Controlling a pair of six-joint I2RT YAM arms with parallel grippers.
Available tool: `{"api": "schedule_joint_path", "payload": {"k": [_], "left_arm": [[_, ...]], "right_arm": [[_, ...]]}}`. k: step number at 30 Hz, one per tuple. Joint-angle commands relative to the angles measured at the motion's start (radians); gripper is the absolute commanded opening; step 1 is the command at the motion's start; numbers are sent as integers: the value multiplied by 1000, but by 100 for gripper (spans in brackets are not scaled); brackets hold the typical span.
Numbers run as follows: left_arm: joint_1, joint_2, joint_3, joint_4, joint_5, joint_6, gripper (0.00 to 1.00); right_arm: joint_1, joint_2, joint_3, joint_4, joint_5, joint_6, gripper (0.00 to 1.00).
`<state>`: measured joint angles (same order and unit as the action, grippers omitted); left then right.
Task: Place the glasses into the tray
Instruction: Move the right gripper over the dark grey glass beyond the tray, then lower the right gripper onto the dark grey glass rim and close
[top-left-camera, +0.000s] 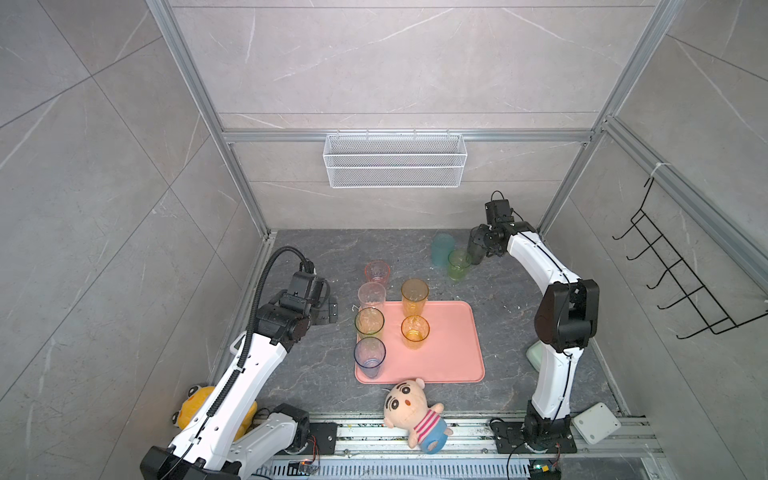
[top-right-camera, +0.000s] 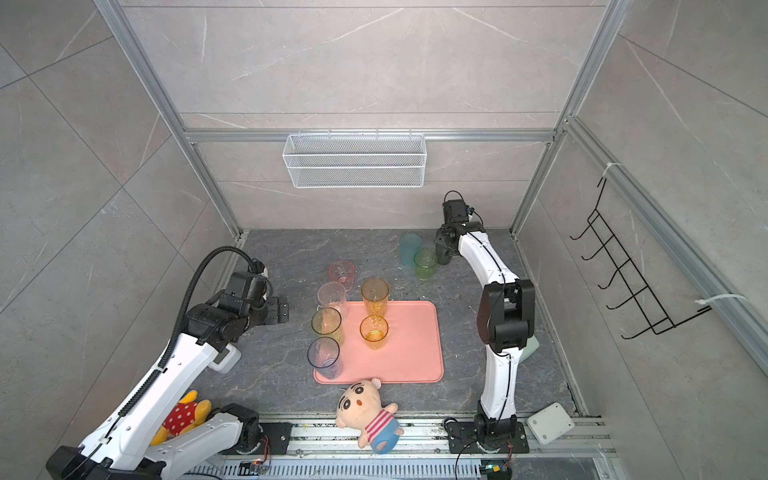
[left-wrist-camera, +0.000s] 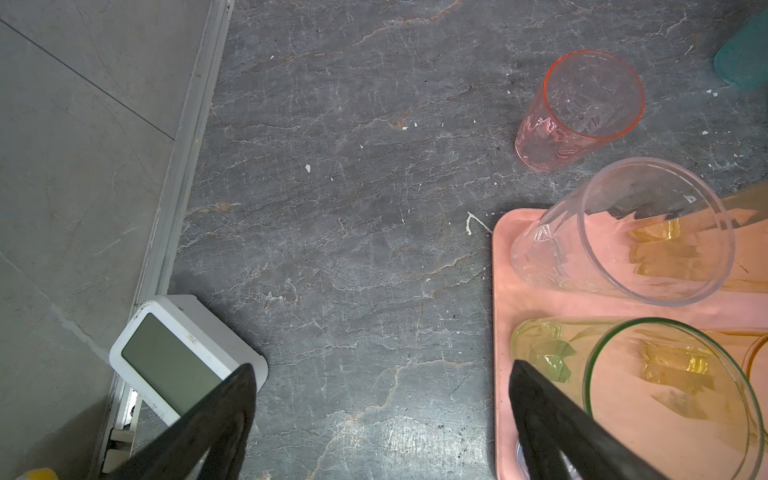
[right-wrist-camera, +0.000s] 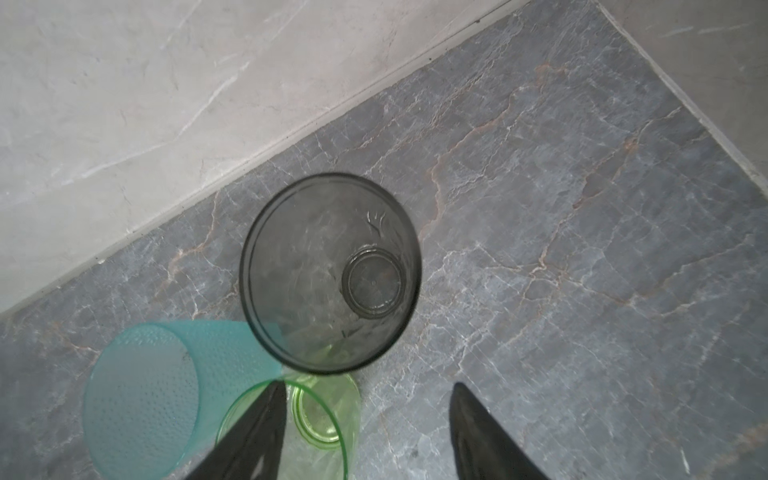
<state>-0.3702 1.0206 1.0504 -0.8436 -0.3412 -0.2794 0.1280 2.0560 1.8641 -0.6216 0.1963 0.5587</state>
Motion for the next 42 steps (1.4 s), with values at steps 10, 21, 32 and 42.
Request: {"api": "schedule_joint_path", "payload": {"k": [10,21,32,42], "left_arm": [[5,9,-1,6,-29,-4,95],[5,12,-1,5,-35,-3,95],[5,12,-1,2,-38,-4,95],[5,7,0,1,-38,-4,96]], "right_arm": [[-52,42,16,29,-64,18,66],[-76,124,113,-19,-83,9,61],[-83,168,164,-50,-96,-3,47],[-85,186,188,-66,-113,-20,37]]}}
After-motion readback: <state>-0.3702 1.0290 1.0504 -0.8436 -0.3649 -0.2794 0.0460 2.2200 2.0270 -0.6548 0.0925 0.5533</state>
